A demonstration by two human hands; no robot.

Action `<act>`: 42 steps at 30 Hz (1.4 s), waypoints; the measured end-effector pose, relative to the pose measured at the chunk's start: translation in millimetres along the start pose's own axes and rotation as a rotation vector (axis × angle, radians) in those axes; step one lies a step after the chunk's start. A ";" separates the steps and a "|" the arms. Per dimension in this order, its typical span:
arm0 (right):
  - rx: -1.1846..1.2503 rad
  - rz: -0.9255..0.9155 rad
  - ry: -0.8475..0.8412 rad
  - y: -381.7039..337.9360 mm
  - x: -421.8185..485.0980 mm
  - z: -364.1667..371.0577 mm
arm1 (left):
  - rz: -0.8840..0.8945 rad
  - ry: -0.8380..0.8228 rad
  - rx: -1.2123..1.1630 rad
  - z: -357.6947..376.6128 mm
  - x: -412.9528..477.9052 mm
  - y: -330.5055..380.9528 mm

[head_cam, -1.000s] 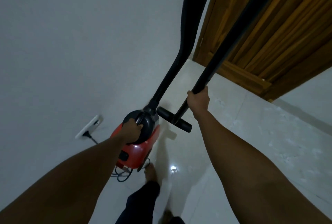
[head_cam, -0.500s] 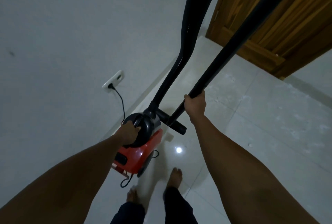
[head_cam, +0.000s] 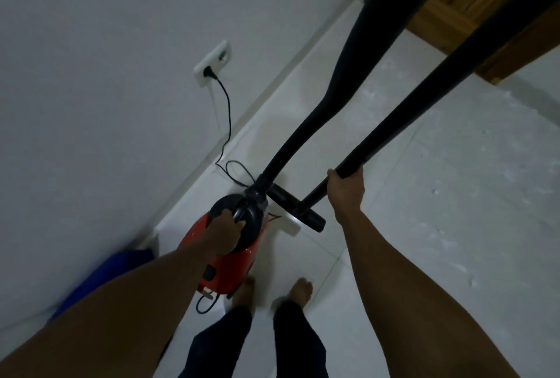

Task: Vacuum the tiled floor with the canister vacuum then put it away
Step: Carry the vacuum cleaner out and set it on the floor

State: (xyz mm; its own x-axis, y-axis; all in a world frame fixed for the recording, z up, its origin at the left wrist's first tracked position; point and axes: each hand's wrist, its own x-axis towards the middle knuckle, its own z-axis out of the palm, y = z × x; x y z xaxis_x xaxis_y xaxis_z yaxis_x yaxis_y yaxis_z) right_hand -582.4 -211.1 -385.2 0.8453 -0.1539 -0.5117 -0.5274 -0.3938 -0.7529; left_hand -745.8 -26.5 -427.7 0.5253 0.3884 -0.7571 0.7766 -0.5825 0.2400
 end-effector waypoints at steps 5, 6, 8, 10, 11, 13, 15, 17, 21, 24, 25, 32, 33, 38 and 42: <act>0.010 0.019 0.043 55.5 24.4 -5.5 | 0.095 -0.157 0.042 69.0 30.2 -16.3; 0.007 0.018 0.056 66.2 33.5 -7.3 | 0.115 -0.158 0.026 84.5 39.4 -15.2; -0.013 0.005 0.071 85.4 52.6 -12.9 | 0.118 -0.172 -0.050 110.0 51.6 -7.6; -0.024 -0.010 0.087 108.0 73.6 -19.3 | 0.131 -0.181 -0.066 142.3 72.0 -1.9; -0.035 -0.013 0.089 123.8 87.6 -21.5 | 0.144 -0.192 -0.064 160.9 83.6 2.8; -0.045 -0.023 0.097 139.7 105.3 -27.2 | 0.147 -0.203 -0.065 186.6 101.8 10.6; -0.060 -0.029 0.109 161.0 127.2 -31.3 | 0.192 -0.211 -0.027 217.1 123.3 17.0; -0.077 -0.039 0.108 179.3 144.3 -33.5 | 0.232 -0.215 0.030 236.2 137.5 25.7; -0.071 -0.060 0.098 208.7 169.7 -33.7 | 0.133 -0.122 -0.012 272.1 165.3 45.1; -0.058 -0.074 0.083 225.1 182.3 -31.2 | 0.151 -0.116 -0.021 295.3 182.8 50.8; -0.056 -0.078 0.077 230.9 186.0 -30.3 | 0.131 -0.115 -0.033 300.7 186.5 52.4; -0.045 -0.099 0.073 253.9 206.5 -25.8 | 0.080 -0.097 -0.129 319.1 215.8 47.8; -0.041 -0.103 0.070 254.7 207.9 -24.4 | 0.074 -0.097 -0.144 318.5 218.5 45.8; -0.051 -0.149 0.061 253.4 210.7 -10.6 | 0.078 -0.064 -0.215 318.8 238.0 20.7; -0.071 -0.190 0.025 249.5 210.9 6.5 | 0.092 -0.022 -0.185 301.8 252.2 4.4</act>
State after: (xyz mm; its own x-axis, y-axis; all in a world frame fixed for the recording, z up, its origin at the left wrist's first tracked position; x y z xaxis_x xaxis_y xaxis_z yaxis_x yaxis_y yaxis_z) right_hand -536.2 -335.9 -683.6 0.9313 -0.0930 -0.3521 -0.3517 -0.4802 -0.8035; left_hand -714.9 -146.6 -801.0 0.5910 0.3225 -0.7394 0.7772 -0.4729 0.4151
